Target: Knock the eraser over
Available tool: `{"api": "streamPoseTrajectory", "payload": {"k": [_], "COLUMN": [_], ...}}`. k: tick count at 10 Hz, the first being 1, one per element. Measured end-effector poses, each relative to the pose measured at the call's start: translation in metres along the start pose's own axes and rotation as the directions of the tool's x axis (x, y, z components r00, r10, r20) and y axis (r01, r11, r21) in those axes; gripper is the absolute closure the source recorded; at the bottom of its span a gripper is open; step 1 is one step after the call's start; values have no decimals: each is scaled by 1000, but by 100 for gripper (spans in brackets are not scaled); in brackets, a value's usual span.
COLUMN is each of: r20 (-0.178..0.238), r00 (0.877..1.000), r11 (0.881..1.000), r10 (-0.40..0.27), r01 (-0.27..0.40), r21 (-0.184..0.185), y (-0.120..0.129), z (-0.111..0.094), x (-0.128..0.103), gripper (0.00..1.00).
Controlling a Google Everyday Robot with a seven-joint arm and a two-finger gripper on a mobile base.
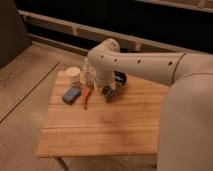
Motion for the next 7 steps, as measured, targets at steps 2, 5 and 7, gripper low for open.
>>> {"api": "streamPoseTrajectory", "payload": {"k": [2, 5, 7], "r20": [-5, -3, -4], "r00": [1000, 1000, 1000], "r11": [1000, 1000, 1000], "r10": [6, 2, 2], "r01": [-6, -2, -2], "r21": [8, 2, 1], "y": [-5, -2, -1], "z": [0, 0, 1], "x": [2, 1, 1], "gripper": [35, 35, 35]}}
